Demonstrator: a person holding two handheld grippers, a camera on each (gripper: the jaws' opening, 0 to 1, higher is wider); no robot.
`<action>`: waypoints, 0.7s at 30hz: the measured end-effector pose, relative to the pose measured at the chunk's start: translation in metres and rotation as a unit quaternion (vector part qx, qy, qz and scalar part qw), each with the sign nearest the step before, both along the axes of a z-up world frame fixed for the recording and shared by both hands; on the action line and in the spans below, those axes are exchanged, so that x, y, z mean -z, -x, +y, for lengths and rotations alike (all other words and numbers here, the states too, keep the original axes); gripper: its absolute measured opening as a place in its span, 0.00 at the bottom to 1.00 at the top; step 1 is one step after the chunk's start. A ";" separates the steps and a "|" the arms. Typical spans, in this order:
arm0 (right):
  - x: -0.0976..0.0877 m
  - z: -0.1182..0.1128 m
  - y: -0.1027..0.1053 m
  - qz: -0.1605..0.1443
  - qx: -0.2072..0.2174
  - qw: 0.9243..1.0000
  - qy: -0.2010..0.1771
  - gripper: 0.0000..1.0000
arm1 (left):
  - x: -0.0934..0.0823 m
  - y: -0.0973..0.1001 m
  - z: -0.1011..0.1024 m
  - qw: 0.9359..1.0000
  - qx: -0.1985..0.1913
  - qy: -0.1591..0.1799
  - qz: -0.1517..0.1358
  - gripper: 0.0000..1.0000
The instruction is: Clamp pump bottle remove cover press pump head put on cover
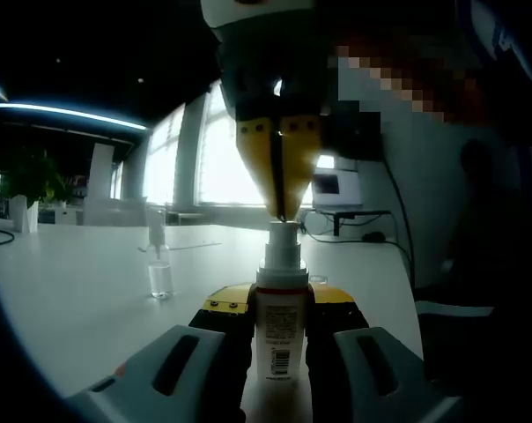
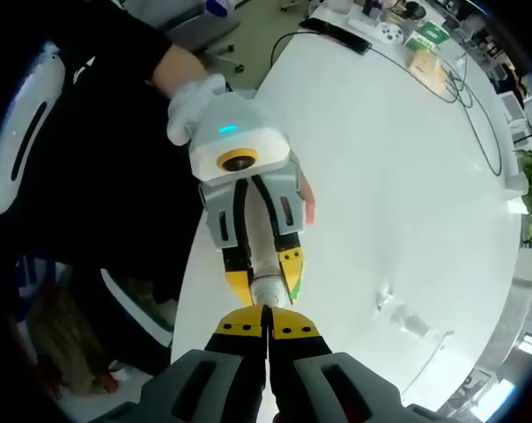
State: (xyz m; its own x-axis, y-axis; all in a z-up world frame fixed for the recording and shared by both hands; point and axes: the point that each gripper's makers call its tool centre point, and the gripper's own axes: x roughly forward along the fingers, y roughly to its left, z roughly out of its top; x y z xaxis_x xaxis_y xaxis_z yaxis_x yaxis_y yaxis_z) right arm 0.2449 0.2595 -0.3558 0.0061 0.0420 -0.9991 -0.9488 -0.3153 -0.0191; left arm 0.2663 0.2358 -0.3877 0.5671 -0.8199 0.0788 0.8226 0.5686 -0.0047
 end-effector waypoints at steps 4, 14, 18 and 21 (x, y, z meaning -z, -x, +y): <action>0.000 0.000 0.000 0.000 0.000 1.000 0.002 0.00 | 0.000 0.000 0.000 1.000 0.000 0.000 0.000 0.13; 0.000 0.000 0.000 0.000 0.000 1.000 0.003 0.00 | 0.000 0.000 0.000 1.000 0.000 0.000 0.000 0.13; 0.000 0.000 0.000 -0.003 0.004 1.000 0.006 0.00 | 0.000 0.000 0.000 1.000 0.000 0.000 0.000 0.13; 0.001 0.000 0.001 -0.008 -0.001 1.000 0.010 0.00 | 0.000 0.000 0.000 1.000 0.000 0.000 0.000 0.13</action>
State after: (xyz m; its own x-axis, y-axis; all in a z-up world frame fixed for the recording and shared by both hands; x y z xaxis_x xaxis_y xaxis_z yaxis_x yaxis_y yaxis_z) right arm 0.2443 0.2591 -0.3568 0.0211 0.0220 -0.9995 -0.9476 -0.3183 -0.0270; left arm 0.2663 0.2354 -0.3877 0.5671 -0.8199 0.0788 0.8226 0.5686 -0.0042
